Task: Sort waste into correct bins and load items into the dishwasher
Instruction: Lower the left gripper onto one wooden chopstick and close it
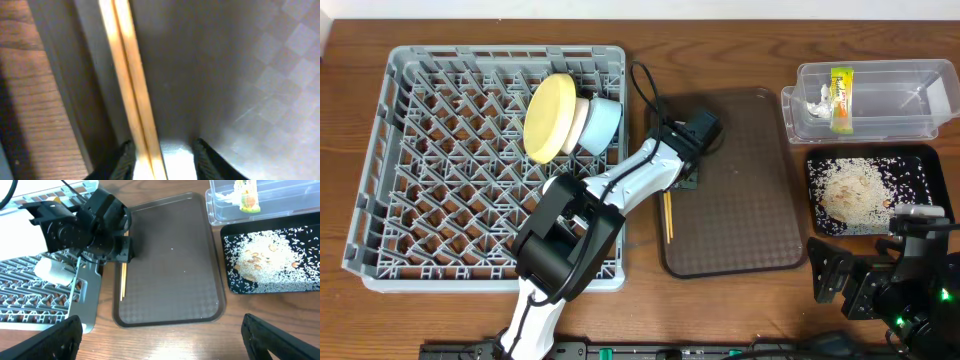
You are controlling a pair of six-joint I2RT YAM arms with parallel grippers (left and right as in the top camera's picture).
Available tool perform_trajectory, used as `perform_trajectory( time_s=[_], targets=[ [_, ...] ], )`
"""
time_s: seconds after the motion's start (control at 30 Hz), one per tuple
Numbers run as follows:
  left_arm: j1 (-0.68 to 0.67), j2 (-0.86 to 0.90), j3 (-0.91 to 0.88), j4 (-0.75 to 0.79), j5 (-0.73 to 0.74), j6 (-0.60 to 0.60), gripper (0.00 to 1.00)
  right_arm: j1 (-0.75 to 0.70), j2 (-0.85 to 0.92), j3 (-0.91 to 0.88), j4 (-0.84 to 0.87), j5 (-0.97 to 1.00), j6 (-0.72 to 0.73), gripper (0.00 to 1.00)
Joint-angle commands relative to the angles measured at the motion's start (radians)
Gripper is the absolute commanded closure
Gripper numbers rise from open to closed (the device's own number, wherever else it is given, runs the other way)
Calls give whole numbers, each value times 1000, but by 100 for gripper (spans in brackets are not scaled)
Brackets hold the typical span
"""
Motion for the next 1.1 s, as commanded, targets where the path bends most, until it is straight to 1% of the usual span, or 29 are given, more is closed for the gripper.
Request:
perform_trajectory(
  time_s=[0.0, 0.07, 0.2, 0.4, 0.53, 0.57, 0.63, 1.07],
  targets=[
    [8, 45, -11, -8, 26, -3, 67, 11, -2, 14, -4, 14, -12, 1],
    [8, 45, -11, -6, 32, -3, 70, 11, -2, 14, -3, 14, -12, 1],
    [8, 45, -11, -5, 32, -3, 73, 11, -2, 14, -4, 14, -12, 1],
    [8, 45, -11, -5, 32, -3, 81, 11, -2, 14, -2, 14, -12, 1],
    [8, 45, -11, -3, 32, -2, 81, 11, -2, 14, 0, 14, -12, 1],
    [8, 45, -11, -2, 32, -3, 85, 11, -2, 14, 0, 14, -12, 1],
    [8, 45, -11, 3, 32, -2, 87, 11, -2, 14, 0, 14, -12, 1],
    [8, 33, 13, 9, 32, 1, 88, 11, -2, 14, 6, 15, -12, 1]
  ],
)
